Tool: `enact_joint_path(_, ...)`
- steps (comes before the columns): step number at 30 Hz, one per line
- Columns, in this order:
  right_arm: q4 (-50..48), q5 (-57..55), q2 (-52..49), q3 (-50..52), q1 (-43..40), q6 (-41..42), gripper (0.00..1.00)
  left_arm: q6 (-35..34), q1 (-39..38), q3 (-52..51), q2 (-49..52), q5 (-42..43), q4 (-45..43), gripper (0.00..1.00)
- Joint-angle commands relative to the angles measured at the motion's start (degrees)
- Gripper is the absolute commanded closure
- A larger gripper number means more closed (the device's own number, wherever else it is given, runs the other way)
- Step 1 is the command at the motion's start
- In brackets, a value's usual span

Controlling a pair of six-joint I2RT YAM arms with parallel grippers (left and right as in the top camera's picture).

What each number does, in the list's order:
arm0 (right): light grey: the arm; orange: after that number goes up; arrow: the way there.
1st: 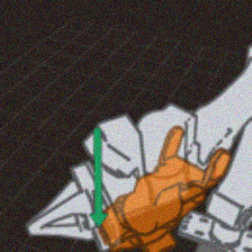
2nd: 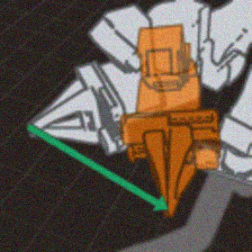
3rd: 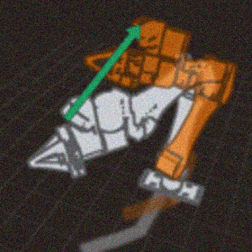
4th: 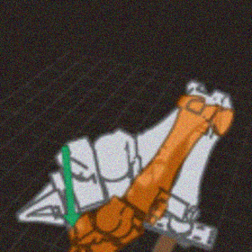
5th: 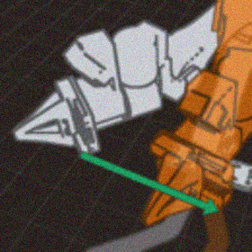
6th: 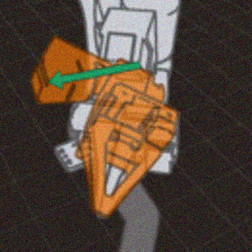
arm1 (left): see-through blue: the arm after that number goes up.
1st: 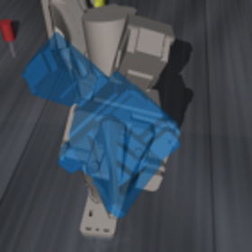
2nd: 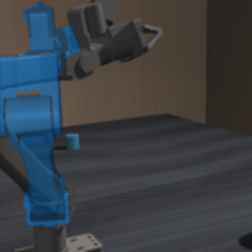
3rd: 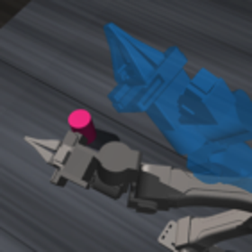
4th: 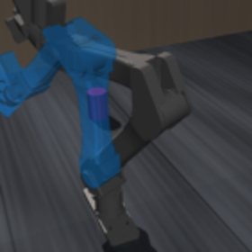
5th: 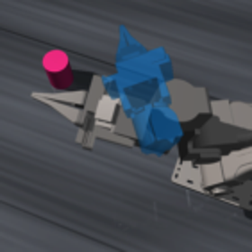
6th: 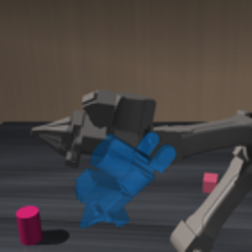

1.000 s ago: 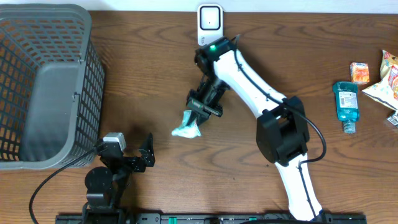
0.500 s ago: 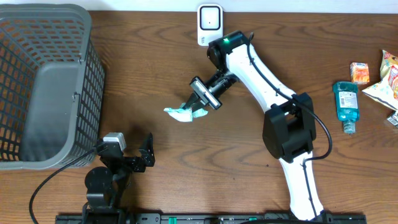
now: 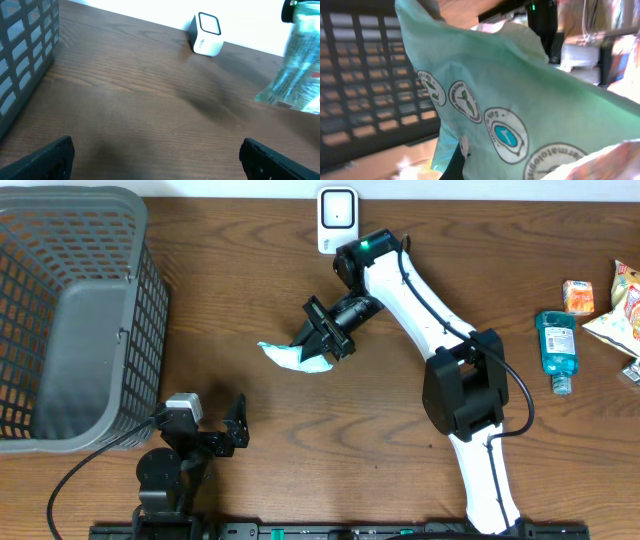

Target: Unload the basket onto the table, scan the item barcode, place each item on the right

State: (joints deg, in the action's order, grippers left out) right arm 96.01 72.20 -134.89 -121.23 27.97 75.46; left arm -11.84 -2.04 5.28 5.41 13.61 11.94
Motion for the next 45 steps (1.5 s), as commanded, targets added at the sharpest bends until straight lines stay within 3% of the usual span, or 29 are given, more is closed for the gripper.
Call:
enact_joint_path(1,-4.5,3.2,0.8,-0.6,-0.5,18.8,0.99,0.2,-0.2,-1.1,-0.3,0.3,1.0,0.02)
enact_joint_path(3,-12.5,3.2,0.8,-0.6,-0.9,27.2,0.98,0.1,-0.2,-1.1,-0.3,0.3,1.0,0.02)
enact_joint_path(8,-19.6,0.2,0.8,-0.6,-3.3,41.9,0.98,0.1,-0.2,-1.1,-0.3,0.3,1.0,0.02)
enact_joint_path(13,-15.9,0.7,-0.3,-0.6,-7.3,41.9,0.99,0.1,-0.2,-1.1,-0.3,0.3,1.0,0.02)
enact_joint_path(18,1.6,-2.9,-2.2,-0.6,-12.5,41.9,0.99,0.1,-0.2,-1.1,-0.3,0.3,1.0,0.02)
enact_joint_path(45,1.5,-3.2,-3.1,11.5,-15.6,41.9,0.98,0.2,-0.2,-1.1,-0.3,0.3,1.0,0.03)
